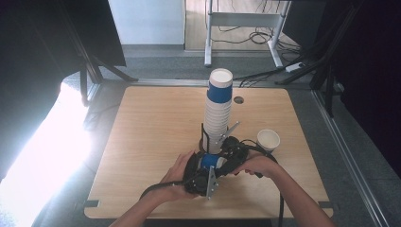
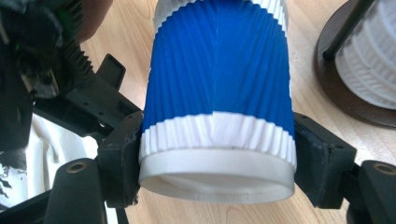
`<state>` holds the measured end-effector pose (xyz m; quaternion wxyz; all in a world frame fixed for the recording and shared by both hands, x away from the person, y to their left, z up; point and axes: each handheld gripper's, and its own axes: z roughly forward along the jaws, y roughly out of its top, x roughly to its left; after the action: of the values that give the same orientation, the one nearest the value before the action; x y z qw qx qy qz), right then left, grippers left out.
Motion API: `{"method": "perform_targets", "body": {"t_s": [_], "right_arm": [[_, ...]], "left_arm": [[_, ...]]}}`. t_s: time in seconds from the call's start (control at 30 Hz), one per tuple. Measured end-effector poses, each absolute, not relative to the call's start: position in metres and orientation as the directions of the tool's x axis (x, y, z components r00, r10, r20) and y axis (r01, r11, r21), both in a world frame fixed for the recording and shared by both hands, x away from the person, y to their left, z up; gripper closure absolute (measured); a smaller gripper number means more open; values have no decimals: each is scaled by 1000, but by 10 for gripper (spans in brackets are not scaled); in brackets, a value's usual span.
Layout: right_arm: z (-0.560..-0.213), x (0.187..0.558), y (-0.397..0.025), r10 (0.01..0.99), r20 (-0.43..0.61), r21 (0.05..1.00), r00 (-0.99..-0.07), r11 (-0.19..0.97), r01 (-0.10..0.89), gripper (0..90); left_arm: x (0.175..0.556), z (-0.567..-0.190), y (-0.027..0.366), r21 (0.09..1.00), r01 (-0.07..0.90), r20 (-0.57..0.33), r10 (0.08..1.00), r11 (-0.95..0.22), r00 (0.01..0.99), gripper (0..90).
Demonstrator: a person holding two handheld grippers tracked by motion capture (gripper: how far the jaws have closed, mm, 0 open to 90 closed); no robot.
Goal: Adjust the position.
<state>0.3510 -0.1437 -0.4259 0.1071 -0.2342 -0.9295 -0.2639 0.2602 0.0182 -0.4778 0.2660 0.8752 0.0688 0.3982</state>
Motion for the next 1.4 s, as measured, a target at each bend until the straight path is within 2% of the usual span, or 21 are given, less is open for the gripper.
{"method": "perform_targets", "body": {"t_s": [0.03, 0.43, 0.7, 0.93, 1.4], "right_arm": [[-426, 350, -145, 378, 321, 449, -868, 746, 491, 272], [-424, 342, -159, 390, 287, 574, -875, 661, 483, 272], [-424, 334, -167, 391, 247, 692, -887, 569, 444, 272], [-429, 328, -177, 397, 242, 784, -885, 457, 419, 272], [-445, 316, -188, 436, 242, 891, -867, 253, 376, 272]], "left_arm": [[261, -478, 20, 556, -81, 638, 362, -827, 680, 33], [264, -464, 49, 698, 24, 492, 504, -716, 710, 35], [266, -465, 67, 803, 146, 287, 588, -579, 757, 44], [267, -469, 76, 851, 224, 147, 624, -475, 767, 50], [267, -471, 82, 883, 317, -35, 626, -345, 779, 57]]}}
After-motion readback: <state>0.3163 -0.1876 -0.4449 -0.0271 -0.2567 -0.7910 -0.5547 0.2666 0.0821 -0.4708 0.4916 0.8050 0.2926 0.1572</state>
